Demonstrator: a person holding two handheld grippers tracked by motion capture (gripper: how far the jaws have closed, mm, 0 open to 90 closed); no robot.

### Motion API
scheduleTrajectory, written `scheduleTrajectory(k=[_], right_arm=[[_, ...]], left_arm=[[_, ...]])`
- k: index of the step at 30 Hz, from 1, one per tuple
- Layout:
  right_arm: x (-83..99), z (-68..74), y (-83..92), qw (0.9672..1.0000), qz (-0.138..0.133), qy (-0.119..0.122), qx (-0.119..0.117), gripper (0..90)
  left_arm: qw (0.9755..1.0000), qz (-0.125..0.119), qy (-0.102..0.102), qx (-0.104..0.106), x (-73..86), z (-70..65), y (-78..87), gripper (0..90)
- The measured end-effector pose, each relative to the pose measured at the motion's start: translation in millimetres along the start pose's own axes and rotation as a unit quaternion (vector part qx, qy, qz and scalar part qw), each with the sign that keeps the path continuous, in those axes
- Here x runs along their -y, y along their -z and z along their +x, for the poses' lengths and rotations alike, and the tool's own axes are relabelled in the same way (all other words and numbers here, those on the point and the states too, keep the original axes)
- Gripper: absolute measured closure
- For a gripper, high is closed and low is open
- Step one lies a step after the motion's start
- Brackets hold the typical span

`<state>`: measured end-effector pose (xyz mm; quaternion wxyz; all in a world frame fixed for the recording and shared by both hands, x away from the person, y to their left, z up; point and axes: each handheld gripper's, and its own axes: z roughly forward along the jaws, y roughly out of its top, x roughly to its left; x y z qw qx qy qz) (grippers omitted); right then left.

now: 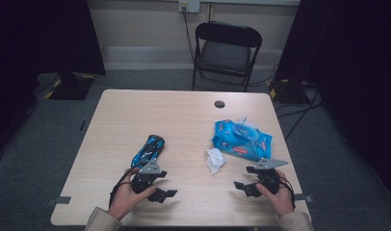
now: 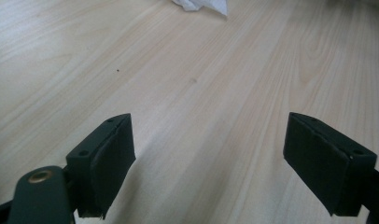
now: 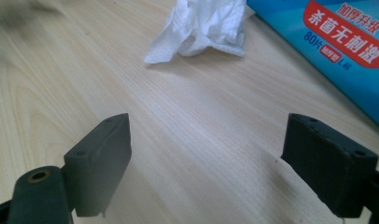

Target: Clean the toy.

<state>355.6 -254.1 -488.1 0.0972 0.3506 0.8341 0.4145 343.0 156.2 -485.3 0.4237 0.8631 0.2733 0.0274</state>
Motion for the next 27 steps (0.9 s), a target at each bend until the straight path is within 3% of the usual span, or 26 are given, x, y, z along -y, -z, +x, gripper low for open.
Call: scheduleTrajectory(k=[12,17,27], right_arm=[[8.4,-0.8,-2.2,0.9999,0.011,0.005,0.000,14.7],[11.3,-1.1,-4.4,0.9999,0.015,0.007,0.003,14.7],[14.4,1.2,-7.3,0.9990,0.019,0.034,0.020,14.6]], left_arm=[[0.9999,0.007,-0.008,0.005,5.8,-2.2,-4.6,16.1],[0.9997,0.019,-0.014,-0.003,9.4,-1.4,-7.3,16.1],[0.9988,0.022,-0.041,-0.016,13.2,-0.7,-9.1,15.6]])
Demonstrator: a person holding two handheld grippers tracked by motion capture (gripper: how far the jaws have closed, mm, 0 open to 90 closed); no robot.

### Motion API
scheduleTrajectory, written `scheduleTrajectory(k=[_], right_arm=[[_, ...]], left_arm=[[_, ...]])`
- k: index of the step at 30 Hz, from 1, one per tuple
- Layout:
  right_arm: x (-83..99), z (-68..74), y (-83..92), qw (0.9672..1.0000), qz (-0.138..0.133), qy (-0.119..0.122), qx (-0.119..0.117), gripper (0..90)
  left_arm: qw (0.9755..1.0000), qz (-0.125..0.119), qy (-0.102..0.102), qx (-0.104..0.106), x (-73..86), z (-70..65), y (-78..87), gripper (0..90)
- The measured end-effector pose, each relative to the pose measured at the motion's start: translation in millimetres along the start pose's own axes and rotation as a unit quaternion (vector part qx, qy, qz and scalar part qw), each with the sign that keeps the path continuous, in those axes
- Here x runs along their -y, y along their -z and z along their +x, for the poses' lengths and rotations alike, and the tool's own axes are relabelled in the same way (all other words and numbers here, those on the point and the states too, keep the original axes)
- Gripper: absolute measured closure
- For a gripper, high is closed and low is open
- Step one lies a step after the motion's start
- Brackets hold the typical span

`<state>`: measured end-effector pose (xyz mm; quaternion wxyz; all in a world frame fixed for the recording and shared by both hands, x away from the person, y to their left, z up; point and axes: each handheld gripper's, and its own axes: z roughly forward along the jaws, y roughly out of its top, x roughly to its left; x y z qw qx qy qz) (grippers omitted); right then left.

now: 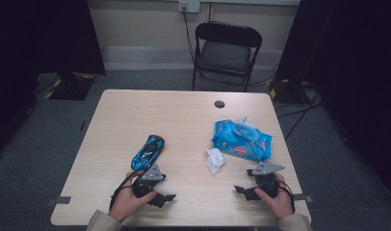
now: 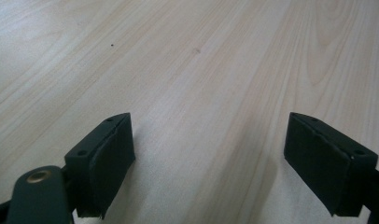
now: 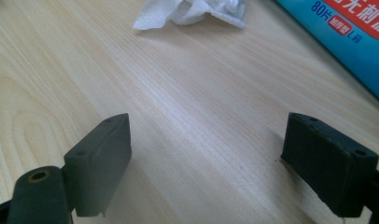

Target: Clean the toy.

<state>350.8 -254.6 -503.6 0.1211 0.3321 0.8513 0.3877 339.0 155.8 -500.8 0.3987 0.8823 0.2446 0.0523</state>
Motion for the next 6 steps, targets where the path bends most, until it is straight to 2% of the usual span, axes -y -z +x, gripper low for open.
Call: scheduleTrajectory(k=[3,6], right_arm=[[-0.1,1.2,-0.4,1.0000,0.002,0.006,0.005,14.5],[-0.1,3.3,-1.1,0.9998,0.006,0.018,0.010,14.1]], left_arm=[[1.0000,0.000,-0.008,-0.003,0.5,-0.7,-0.5,15.0],[0.9996,0.001,-0.025,-0.009,1.2,-2.3,-1.5,15.0]])
